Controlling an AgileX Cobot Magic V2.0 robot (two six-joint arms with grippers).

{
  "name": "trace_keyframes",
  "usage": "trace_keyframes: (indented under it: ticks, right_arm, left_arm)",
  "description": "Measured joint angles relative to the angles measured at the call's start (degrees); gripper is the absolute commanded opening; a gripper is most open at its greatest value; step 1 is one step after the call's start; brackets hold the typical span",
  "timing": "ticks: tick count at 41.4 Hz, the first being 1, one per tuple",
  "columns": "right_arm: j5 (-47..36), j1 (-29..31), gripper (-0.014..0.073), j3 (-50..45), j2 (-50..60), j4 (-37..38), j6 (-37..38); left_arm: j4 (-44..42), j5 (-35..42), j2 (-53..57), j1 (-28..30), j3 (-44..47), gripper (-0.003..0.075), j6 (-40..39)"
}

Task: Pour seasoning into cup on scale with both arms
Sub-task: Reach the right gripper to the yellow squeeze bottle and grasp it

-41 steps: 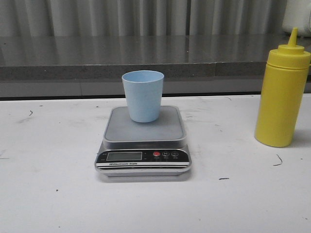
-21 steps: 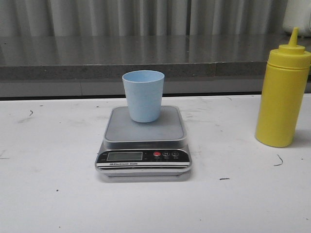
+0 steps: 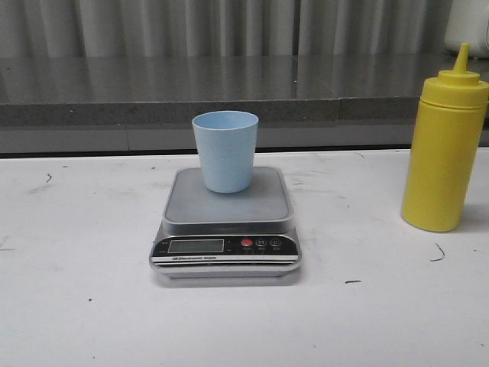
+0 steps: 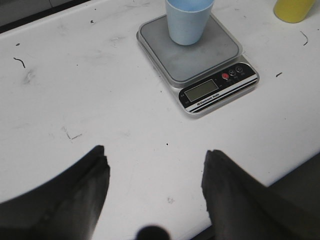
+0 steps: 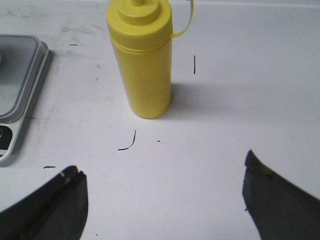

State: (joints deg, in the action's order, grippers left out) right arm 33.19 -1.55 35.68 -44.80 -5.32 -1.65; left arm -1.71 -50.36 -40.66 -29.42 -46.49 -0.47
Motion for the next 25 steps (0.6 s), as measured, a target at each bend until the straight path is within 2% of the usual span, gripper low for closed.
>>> trace_keyframes:
  ticks: [20, 25]
  right_arm:
    - [-6.1, -6.5, 0.0645, 0.2, -15.7, -2.6, 0.0]
    - [-12.0, -6.5, 0.0645, -1.0, -17.3, -2.7, 0.0]
  left_arm:
    - [0.0, 0.0, 0.0, 0.0, 0.0, 0.0409, 0.0]
    - [0.0, 0.0, 0.0, 0.0, 0.0, 0.0409, 0.0]
